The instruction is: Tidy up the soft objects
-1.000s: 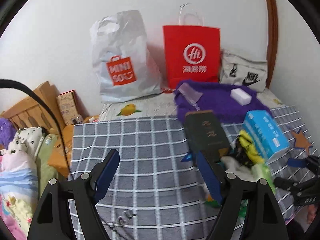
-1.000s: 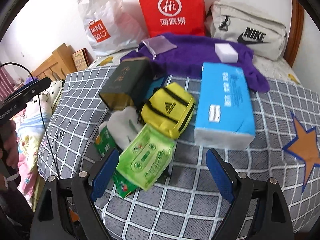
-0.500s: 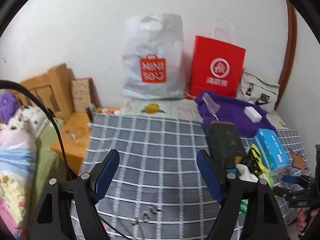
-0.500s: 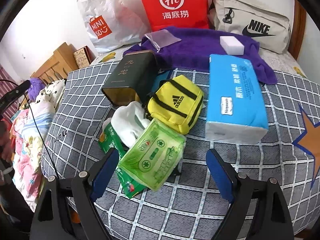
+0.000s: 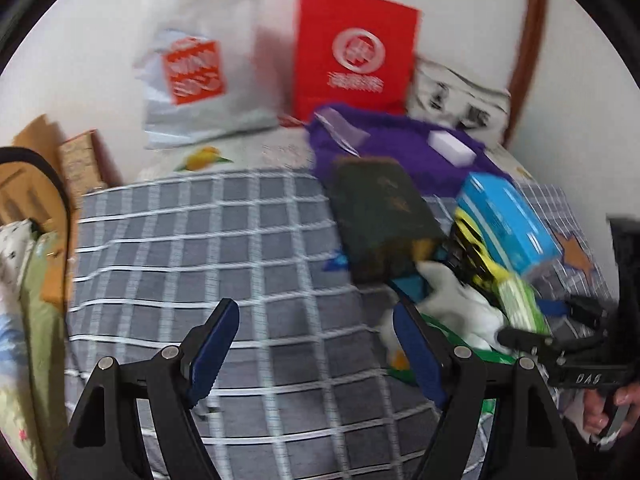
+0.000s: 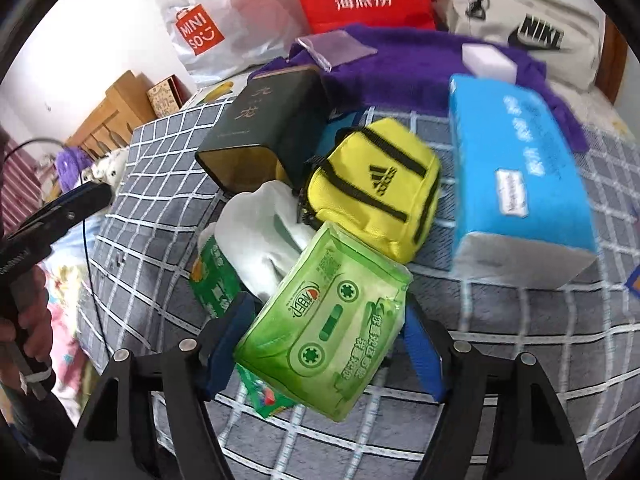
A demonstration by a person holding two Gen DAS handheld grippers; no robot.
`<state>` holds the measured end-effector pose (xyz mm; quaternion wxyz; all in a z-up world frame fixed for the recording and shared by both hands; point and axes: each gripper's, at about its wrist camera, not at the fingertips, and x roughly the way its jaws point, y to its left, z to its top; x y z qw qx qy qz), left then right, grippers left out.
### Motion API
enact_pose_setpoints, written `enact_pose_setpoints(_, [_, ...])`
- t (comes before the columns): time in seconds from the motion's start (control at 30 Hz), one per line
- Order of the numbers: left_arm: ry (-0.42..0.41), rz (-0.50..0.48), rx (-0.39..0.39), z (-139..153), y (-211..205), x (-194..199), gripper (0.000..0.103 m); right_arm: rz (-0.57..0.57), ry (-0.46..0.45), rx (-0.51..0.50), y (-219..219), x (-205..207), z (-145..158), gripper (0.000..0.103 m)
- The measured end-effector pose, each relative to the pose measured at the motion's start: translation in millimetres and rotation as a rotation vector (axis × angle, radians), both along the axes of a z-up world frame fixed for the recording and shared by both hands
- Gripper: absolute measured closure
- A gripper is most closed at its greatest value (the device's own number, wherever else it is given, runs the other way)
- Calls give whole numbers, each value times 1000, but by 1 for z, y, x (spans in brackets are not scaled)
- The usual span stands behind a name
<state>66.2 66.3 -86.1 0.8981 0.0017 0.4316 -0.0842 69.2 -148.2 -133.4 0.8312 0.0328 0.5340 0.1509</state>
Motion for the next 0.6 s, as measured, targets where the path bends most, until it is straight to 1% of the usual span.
enact_pose_setpoints(0.03, [12,-35,-11,-5,-7,0,25,-3,-13,-14,-2,-3,3,31])
enact_pose_setpoints(0.1, [47,-107,-41,-16,-22,1,25,-12,-22,-9,-9,-6,9,31])
enact_pose_setpoints(0.23, [108,-188,-30,-38,-46,1,25,-35,-63,-16,-25,-14,26,31])
enact_pose_setpoints(0.37, [153,-257,-39,-55,-66,-3,24,-76,-112,-52,-45,-18,41,31])
enact_pose_setpoints(0.47, [167,-248,-5,-64,-73,-1,21,-108,-118,-50,-58,-18,42,31])
enact_pose_setpoints(0.53, [148,-244,-3,-63,-76,-1,21,-121,-116,-43,-65,-18,42,31])
enact_pose_setpoints(0.57, [148,-243,-1,-63,-75,-2,25,-126,-115,-42,-68,-18,42,31])
enact_pose_setpoints(0.6, [143,-247,3,-62,-75,-3,31,-132,-113,-41,-71,-18,41,31])
